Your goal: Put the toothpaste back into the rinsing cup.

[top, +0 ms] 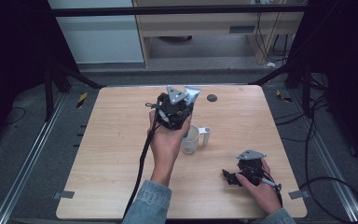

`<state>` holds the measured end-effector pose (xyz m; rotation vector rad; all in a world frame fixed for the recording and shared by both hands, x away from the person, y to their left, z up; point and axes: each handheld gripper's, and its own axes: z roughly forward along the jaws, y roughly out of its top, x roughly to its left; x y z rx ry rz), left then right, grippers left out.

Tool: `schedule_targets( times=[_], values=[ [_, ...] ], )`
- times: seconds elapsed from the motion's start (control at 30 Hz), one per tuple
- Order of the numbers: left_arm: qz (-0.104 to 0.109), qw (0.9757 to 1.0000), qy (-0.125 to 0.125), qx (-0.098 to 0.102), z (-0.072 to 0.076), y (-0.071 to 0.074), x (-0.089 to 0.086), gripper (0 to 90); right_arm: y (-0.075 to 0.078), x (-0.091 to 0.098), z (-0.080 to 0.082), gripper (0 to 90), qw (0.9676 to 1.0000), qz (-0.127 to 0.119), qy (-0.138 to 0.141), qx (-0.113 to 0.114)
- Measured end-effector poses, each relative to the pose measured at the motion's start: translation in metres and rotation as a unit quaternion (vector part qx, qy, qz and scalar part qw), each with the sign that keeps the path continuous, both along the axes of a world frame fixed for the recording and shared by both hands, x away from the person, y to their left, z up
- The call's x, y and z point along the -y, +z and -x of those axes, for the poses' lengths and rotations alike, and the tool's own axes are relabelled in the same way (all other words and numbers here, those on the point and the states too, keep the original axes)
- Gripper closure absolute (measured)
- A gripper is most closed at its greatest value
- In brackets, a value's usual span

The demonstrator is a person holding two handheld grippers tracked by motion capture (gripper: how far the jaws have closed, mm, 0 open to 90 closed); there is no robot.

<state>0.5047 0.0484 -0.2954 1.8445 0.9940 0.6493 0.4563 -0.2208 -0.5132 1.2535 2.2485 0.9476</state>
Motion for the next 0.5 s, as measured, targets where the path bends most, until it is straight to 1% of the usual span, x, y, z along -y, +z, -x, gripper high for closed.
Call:
schedule_targets(
  times=[0.07,0.1,0.17,0.2,0.23,0.27,0.4,0.5],
  values=[
    [-0.001,1.0,0.0,0.0,-0.001,0.0,0.001,78.7,0.0,0.0,0.0,0.6,1.0,0.0,0.0,0.0],
    [0.004,1.0,0.002,0.003,-0.003,0.0,0.002,78.7,0.0,0.0,0.0,0.7,1.0,-0.006,-0.003,-0.002],
    [0.006,1.0,0.004,0.004,-0.006,0.0,0.004,78.7,0.0,-0.001,0.0,0.7,1.0,-0.008,-0.004,-0.004],
    [0.006,1.0,0.004,0.004,-0.007,-0.001,0.004,78.7,0.0,0.0,0.0,0.7,1.0,-0.001,0.0,0.0],
    [0.008,0.9999,0.005,0.004,-0.008,-0.001,0.005,78.7,0.0,-0.001,0.0,0.7,1.0,-0.008,-0.004,-0.004],
    [0.01,0.9999,0.006,0.006,-0.008,-0.002,0.006,78.7,0.0,0.0,0.0,0.7,1.0,-0.006,-0.002,-0.002],
    [0.005,0.9999,0.01,0.008,-0.01,-0.004,0.011,78.7,0.0,0.0,0.0,0.7,1.0,-0.006,-0.003,-0.002],
    [0.014,0.9998,0.011,0.01,-0.012,-0.007,0.014,78.7,0.0,0.0,0.0,0.7,1.0,-0.006,-0.003,-0.002]
  ],
)
